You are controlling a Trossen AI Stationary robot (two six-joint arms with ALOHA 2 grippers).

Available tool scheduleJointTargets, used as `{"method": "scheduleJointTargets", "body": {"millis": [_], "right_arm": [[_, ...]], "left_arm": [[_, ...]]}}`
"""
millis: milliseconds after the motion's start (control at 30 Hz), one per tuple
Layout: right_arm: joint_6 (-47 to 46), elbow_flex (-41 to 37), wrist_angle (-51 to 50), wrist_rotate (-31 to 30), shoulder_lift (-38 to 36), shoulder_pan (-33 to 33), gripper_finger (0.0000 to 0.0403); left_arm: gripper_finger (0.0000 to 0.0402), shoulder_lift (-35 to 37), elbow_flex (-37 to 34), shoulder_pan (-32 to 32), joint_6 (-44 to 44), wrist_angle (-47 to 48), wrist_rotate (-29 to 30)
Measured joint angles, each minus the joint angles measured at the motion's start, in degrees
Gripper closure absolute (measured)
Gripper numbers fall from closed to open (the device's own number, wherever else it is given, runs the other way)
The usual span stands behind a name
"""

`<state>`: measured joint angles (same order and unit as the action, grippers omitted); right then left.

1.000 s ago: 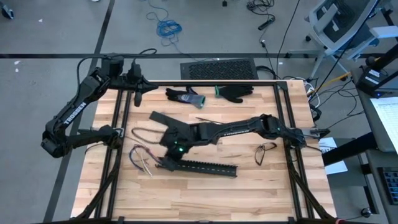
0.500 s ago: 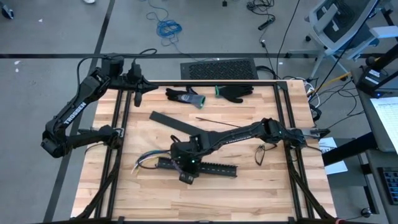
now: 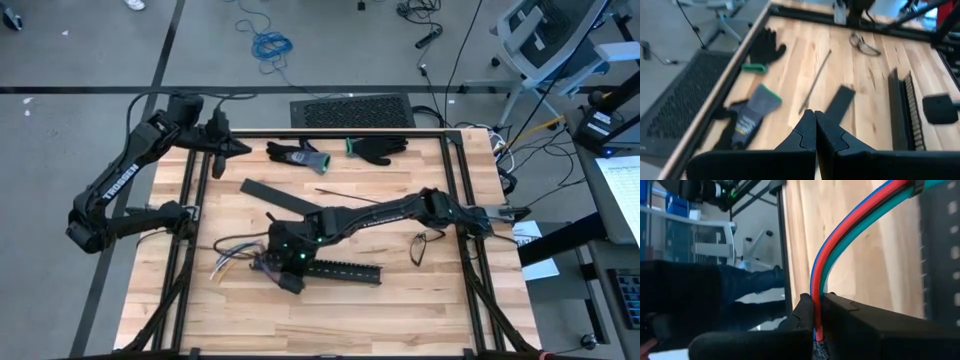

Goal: Ziptie cables
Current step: Insert the cable wire into the black cable duct

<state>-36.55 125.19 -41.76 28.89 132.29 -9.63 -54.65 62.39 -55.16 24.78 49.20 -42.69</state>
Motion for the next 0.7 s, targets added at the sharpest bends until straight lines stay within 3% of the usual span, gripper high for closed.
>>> {"method": "scheduleJointTargets", "body": {"millis": [233,567,700], "right_arm": [[2.2,0.0,-7.0,-0.8,0.0,-0.1,0.0397],[5.1,0.0,-19.5,-8.2,0.0,2.4,0.0397],[5.8,0.0,-21.8,-7.9,0.0,3.3,0.0392]], "left_arm": [[0.0402,-1.7,-0.1,1.3,1.2,4.3,1.1],[0.0402,-1.7,-0.6,1.3,1.2,4.3,2.4],[0.0401,-1.7,-0.6,1.3,1.1,5.0,2.4]]}}
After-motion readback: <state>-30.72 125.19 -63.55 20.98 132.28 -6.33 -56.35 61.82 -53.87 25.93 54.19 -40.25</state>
